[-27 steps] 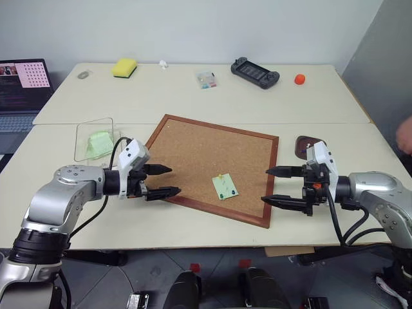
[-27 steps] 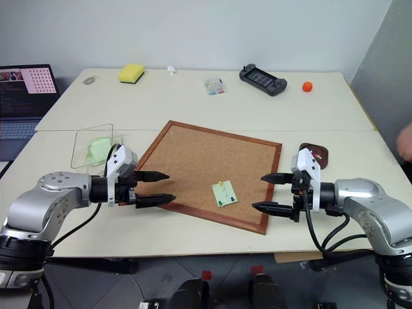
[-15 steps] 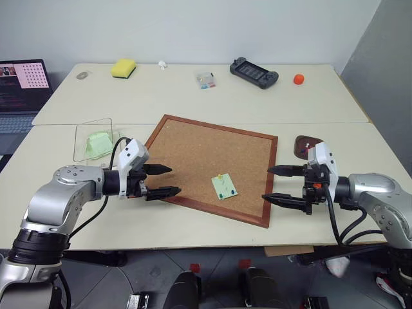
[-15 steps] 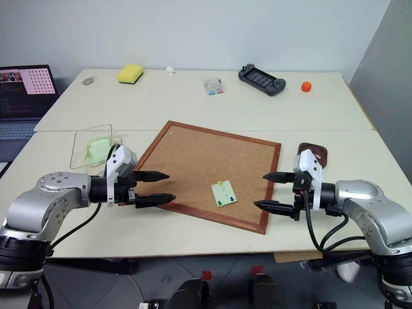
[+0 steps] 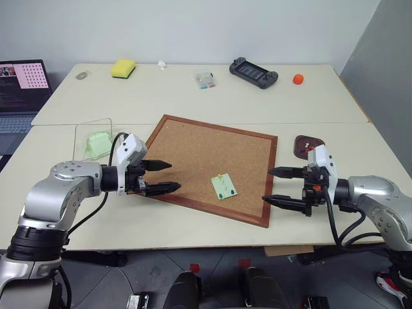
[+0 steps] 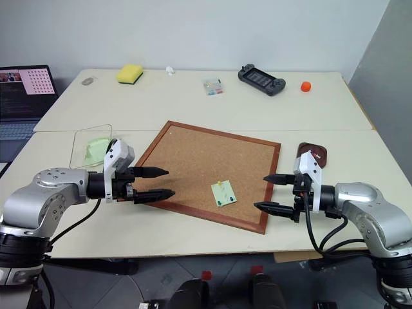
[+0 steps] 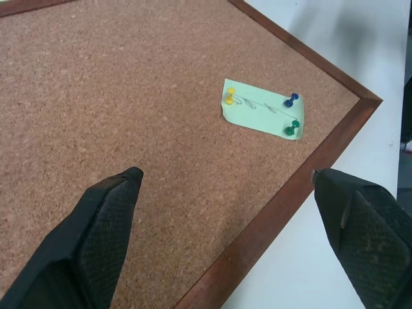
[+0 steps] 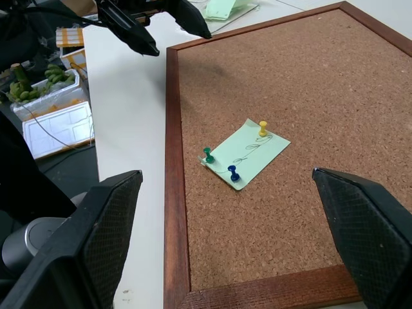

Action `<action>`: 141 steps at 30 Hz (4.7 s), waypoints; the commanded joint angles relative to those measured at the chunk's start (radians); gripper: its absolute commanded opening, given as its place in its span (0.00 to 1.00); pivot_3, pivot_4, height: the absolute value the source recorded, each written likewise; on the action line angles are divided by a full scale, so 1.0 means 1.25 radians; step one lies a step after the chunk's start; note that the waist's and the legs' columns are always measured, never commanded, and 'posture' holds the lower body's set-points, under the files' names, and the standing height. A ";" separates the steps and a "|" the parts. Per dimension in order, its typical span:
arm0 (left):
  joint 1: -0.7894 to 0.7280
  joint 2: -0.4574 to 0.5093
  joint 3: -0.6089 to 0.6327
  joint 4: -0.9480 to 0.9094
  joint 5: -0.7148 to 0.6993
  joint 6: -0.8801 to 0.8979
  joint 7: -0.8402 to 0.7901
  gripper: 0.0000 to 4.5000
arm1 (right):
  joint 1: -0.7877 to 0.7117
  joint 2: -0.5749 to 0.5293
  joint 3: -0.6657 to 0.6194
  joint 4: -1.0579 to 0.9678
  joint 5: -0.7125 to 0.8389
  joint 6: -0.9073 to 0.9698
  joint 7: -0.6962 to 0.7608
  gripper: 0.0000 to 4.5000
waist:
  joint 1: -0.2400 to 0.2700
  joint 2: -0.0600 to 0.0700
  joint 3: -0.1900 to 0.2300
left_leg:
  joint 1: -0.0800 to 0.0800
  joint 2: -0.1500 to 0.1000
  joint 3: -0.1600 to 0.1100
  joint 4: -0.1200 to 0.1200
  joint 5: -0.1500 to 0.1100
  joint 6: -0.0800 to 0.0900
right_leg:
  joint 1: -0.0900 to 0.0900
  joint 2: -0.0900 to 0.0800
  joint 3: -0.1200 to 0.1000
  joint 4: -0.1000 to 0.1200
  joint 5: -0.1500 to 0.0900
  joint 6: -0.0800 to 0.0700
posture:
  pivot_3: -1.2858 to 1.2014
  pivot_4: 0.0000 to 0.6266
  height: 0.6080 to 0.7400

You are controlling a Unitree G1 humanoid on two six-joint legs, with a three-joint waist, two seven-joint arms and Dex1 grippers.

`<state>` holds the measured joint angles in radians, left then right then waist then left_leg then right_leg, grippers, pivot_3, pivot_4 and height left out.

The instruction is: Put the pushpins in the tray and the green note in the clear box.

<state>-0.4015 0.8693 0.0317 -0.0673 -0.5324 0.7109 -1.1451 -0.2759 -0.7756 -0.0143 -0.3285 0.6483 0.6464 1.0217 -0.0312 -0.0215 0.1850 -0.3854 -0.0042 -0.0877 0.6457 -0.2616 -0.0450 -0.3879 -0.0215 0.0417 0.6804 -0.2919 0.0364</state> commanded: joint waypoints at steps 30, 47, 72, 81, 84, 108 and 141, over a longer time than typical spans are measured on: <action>-0.041 -0.257 -0.006 0.168 0.207 -0.283 0.332 0.28 | -0.211 0.199 0.196 0.179 -0.192 -0.155 -0.011 1.00 | 0.000 0.000 0.000 | 0.000 -0.001 -0.001 0.001 0.000 0.000 | 0.000 -0.001 0.000 0.000 0.000 0.000 | 0.52 0.24 1.00; -0.044 -0.300 -0.076 0.183 0.248 -0.127 0.360 0.01 | -0.283 0.345 0.237 0.344 -0.302 -0.227 -0.040 1.00 | -0.001 0.000 -0.001 | 0.001 -0.001 -0.006 0.001 0.000 0.000 | 0.000 0.000 -0.001 0.001 0.000 0.000 | 0.52 0.24 1.00; -0.029 -0.288 -0.085 0.160 0.258 -0.114 0.355 0.00 | -0.352 0.431 0.247 0.606 -0.437 -0.430 -0.040 0.36 | -0.002 0.001 -0.001 | 0.002 -0.001 -0.006 0.000 0.000 0.000 | 0.000 -0.001 -0.001 0.001 0.000 0.000 | 0.52 0.24 1.00; -0.036 -0.289 -0.086 0.163 0.260 -0.116 0.357 0.00 | -0.357 0.428 0.253 0.634 -0.472 -0.474 -0.032 0.01 | -0.002 0.001 -0.001 | 0.002 -0.001 -0.006 0.000 0.000 0.000 | 0.000 -0.001 -0.001 0.001 0.000 0.000 | 0.52 0.24 1.00; -0.041 -0.288 -0.085 0.168 0.262 -0.119 0.357 0.00 | -0.360 0.427 0.248 0.642 -0.477 -0.473 -0.030 0.01 | -0.002 0.001 -0.001 | 0.002 -0.001 -0.006 0.000 0.000 0.000 | 0.000 -0.001 -0.001 0.002 0.000 0.000 | 0.52 0.24 1.00; -0.034 -0.289 -0.088 0.155 0.264 -0.122 0.359 0.00 | -0.345 0.420 0.251 0.628 -0.463 -0.458 0.022 0.26 | -0.002 0.001 -0.001 | 0.002 -0.001 -0.006 0.000 0.000 0.000 | 0.000 -0.001 -0.001 0.002 0.000 0.000 | 0.52 0.24 1.00; -0.034 -0.306 -0.107 0.247 0.325 -0.166 0.417 0.00 | -0.312 0.362 0.188 0.466 -0.378 -0.330 0.051 0.00 | 0.000 0.002 -0.003 | 0.003 -0.002 -0.007 0.001 0.000 0.000 | 0.002 -0.002 -0.001 0.001 0.001 0.000 | 0.52 0.24 1.00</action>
<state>-0.4658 0.4853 -0.0878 0.1648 -0.1756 0.4892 -0.6581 -0.6785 -0.3131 0.2453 0.3153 0.1439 0.2129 1.0875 -0.0310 -0.0185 0.1816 -0.3793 -0.0063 -0.0960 0.6463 -0.2613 -0.0455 -0.3831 -0.0230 0.0403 0.6822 -0.2913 0.0362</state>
